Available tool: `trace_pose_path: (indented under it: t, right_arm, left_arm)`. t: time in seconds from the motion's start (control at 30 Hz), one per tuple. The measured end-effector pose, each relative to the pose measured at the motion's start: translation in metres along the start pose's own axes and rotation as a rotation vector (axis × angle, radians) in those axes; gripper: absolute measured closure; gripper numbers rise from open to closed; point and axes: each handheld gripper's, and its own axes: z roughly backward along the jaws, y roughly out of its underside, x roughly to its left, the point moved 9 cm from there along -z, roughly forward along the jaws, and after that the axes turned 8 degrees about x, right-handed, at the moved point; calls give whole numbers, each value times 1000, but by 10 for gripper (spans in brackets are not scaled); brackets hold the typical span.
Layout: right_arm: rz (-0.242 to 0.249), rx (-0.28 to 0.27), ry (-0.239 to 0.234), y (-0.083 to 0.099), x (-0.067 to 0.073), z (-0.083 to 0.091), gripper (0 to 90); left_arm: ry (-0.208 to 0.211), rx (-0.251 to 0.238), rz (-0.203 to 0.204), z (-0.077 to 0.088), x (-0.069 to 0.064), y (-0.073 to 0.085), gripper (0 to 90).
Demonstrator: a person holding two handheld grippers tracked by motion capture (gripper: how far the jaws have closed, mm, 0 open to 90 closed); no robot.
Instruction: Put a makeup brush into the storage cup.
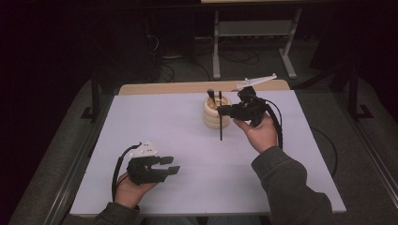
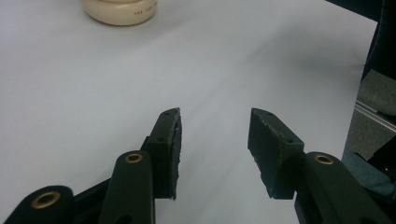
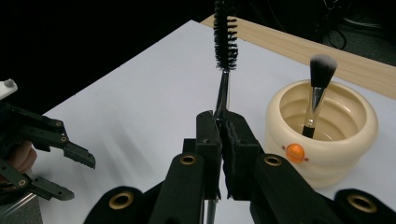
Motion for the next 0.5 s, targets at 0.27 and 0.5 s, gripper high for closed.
trace_pose_path:
  t: [0.27, 0.5]
  right_arm:
    - [-2, 2, 10, -9, -4, 0, 845]
    - [6, -3, 27, -20, -8, 2, 845]
  left_arm:
    - [-10, -1, 5, 2, 2, 1, 527]
    - [-16, -4, 9, 4, 4, 1, 519]
